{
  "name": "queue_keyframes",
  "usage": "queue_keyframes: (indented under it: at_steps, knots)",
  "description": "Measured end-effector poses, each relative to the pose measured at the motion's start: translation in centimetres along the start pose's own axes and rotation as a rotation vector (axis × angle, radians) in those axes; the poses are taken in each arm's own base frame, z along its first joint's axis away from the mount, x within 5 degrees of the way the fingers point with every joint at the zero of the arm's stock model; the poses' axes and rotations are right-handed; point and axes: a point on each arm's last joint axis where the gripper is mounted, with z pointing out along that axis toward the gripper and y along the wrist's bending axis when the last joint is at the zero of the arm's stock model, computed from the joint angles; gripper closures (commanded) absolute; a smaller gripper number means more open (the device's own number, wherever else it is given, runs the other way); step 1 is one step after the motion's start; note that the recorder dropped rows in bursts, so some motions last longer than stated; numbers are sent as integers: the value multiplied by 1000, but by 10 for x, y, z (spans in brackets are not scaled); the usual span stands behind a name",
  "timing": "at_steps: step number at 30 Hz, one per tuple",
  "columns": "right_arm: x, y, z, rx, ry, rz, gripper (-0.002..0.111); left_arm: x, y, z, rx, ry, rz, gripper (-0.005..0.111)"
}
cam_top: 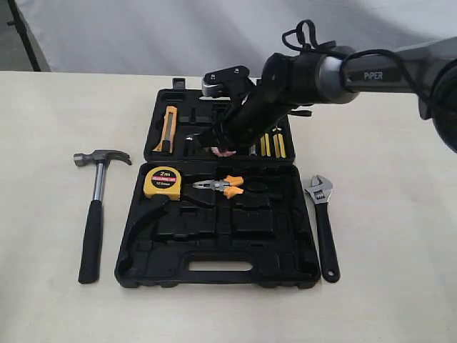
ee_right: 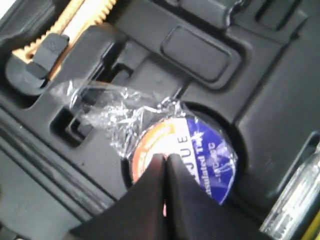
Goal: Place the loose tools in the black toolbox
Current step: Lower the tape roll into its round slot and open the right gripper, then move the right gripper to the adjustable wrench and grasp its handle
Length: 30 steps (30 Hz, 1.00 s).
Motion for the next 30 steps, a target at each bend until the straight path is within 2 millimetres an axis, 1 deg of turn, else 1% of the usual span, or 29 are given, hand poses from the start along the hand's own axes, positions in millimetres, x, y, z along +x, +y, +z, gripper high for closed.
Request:
queue_keyframes:
  at_steps: [9,12,14,17,20,23,26,28,30]
  knots:
    - [-1,0,3,5,-17,11,108,0,0,0,0,0,0,105]
    - [-5,1,-3,3,-27,11,108,0,0,0,0,0,0,105]
    - [-8,2,-11,3,-33,2,108,0,0,0,0,0,0,105]
    - [-21,5,-39,11,-84,-20,108,0,0,0,0,0,0,105]
    - [-35,6,-79,27,-143,-36,108,0,0,0,0,0,0,105]
    - [-39,-6,-115,41,-138,-16,108,0,0,0,0,0,0,105]
    - [-32,-25,-138,46,-74,21,108,0,0,0,0,0,0,105]
    - [-22,-39,-146,47,-11,57,108,0,0,0,0,0,0,105]
    - [-7,-55,-150,55,55,111,108,0,0,0,0,0,0,105]
